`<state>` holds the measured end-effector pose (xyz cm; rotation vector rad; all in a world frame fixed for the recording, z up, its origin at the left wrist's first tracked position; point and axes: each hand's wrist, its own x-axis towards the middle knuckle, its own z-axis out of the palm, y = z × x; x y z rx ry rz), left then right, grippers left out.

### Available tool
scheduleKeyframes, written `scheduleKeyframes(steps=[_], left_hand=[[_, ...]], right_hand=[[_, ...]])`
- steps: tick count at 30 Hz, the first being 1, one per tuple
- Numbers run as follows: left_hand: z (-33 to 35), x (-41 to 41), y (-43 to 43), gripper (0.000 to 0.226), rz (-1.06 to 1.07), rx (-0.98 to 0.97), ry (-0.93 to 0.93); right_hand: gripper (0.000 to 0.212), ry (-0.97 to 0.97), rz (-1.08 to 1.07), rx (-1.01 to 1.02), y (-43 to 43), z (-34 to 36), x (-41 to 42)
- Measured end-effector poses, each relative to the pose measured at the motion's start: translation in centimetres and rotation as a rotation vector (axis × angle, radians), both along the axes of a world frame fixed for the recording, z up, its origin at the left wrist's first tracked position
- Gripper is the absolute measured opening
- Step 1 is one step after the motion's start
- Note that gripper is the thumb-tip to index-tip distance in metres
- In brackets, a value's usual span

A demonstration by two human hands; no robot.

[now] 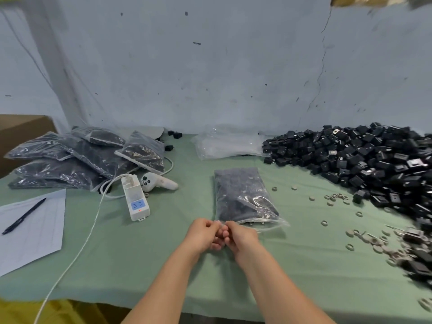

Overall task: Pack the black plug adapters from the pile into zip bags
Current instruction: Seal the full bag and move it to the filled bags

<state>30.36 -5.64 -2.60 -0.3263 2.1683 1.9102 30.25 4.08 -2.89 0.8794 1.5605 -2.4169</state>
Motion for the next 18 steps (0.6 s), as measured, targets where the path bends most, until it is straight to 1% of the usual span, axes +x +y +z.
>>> scheduleKeyframes(steps=[5, 13, 18], left_hand=[[0.2, 0.4, 0.5, 0.027, 0.028, -0.029, 0.021], [-0.3, 0.1, 0.6, 0.023, 0.100, -0.047, 0.053], [-0.2, 0.2, 0.8, 0.021, 0.095, -0.029, 0.038]], right_hand=[[0.030, -0.009, -0.101, 0.016, 0.1, 0.2, 0.1], [0.032, -0.034, -0.237, 0.031, 1.6, -0.3, -0.1], [0.031, -0.040, -0.259, 0.029, 2.9, -0.6, -0.1]])
